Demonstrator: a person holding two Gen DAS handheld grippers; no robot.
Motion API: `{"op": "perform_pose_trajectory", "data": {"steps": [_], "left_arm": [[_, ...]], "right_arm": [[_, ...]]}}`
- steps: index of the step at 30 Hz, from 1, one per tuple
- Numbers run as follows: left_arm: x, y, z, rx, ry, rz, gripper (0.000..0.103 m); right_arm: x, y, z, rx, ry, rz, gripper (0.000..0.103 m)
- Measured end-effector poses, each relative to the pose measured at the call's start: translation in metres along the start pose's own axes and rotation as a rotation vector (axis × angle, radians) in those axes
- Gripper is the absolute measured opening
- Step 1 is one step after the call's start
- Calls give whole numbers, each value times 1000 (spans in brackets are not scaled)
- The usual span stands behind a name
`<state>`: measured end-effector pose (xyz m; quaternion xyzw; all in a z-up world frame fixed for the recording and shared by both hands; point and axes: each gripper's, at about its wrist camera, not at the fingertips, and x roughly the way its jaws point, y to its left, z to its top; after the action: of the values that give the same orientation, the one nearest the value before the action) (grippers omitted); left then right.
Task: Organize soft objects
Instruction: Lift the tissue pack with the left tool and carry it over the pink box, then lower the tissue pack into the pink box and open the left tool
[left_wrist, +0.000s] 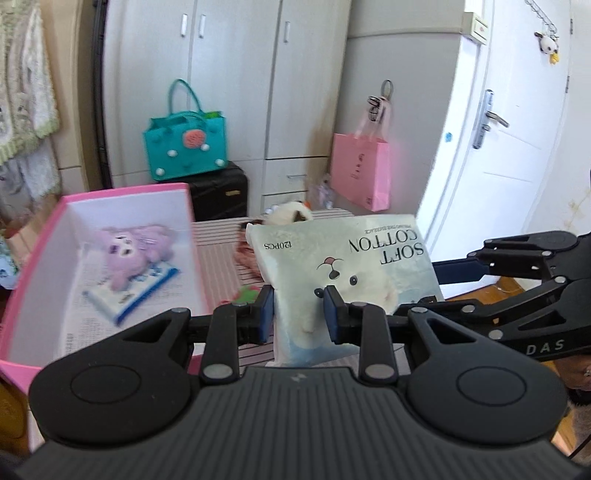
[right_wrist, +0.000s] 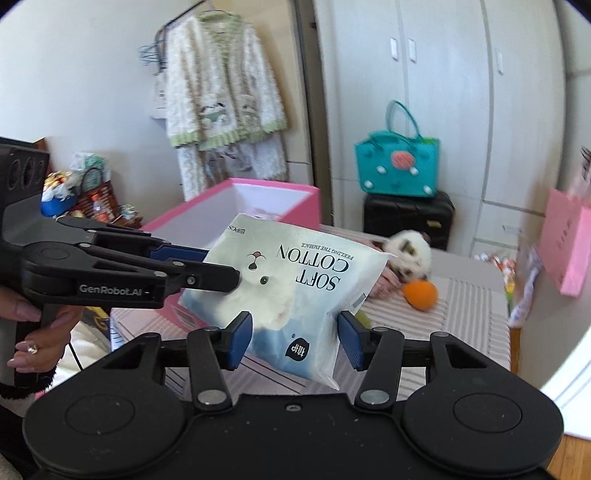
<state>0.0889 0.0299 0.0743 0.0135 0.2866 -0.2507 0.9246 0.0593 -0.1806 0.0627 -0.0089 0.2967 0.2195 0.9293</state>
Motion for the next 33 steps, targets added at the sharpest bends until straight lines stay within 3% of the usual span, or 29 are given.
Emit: {"op": "perform_pose_trajectory", "data": {"steps": [16, 19, 21, 27, 33], "left_arm": [[-42, 75, 20, -34, -70, 131, 27], [-38, 94, 29, -27, -79, 170, 28], [-33, 109, 35, -28, -78, 197, 28], [-3, 147, 49, -59, 44, 204, 27], [32, 164, 40, -21, 192, 238, 27]], "right_arm": [[33, 60, 57, -131, -76, 122, 58], [46, 68, 71, -155, -112, 132, 45], [58, 72, 80, -185, -126, 121, 28], [109, 68, 105, -141, -53, 165, 22], [165, 70, 111, -106, 106, 188, 23]]}}
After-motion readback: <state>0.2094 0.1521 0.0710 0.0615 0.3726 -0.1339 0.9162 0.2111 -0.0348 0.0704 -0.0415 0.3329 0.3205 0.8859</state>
